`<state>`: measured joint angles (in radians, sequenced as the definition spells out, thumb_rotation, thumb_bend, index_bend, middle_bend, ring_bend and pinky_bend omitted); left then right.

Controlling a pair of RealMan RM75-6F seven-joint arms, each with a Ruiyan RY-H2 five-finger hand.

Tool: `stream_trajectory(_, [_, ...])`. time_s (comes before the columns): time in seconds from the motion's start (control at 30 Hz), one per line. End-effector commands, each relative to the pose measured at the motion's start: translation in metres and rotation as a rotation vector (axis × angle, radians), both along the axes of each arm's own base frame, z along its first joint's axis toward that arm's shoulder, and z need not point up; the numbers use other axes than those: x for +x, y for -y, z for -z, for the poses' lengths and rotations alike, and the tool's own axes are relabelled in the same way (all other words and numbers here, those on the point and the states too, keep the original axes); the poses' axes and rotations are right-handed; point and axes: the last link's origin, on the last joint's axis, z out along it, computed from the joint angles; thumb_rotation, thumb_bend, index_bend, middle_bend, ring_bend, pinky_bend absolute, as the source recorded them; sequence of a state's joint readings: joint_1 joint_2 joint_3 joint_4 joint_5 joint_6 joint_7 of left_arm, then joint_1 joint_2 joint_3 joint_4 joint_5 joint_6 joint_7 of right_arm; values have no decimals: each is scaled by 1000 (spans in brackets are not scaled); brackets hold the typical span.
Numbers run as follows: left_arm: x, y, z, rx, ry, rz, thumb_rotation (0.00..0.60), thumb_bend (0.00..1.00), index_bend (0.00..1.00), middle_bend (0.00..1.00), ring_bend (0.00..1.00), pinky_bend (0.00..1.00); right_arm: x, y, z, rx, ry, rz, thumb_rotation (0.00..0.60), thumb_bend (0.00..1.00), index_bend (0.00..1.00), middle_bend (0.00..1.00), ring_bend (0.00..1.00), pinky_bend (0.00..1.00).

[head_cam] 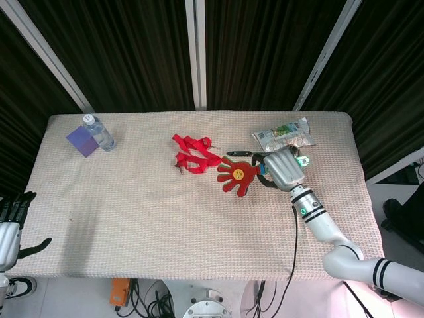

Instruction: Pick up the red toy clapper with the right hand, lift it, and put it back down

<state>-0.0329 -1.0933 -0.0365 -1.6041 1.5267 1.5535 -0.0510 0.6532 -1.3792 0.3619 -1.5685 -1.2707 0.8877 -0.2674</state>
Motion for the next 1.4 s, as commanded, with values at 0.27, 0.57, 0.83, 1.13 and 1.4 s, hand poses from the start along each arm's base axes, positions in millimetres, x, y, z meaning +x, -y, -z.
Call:
stream_trajectory(0.27, [-1,1,1,0,2,-3,600,91,75,66,0,41,24,-10,-7,308,1185,274,600,429,934,670,703,988])
stream_trajectory(0.57, [-3,1,1,0,6,-3,600,91,75,66,0,41,-11,-2,-7,573,1851,612,600,434,934,660,707,988])
stream_trajectory(0.83, [-3,1,1,0,4,-6,600,90,75,66,0,41,-18,0,28,665,1784,680,600,432,934,661,708,988])
stream_trajectory(1.13, [-3,1,2,-2,5,-8,600,90,75,66,0,41,1,6,66,478,1080,372,600,413,931,660,706,988])
stream_trajectory(1.4, [-4,0,3,-1,11,-3,600,90,75,66,0,41,7,-6,88,230,676,213,600,431,938,663,706,988])
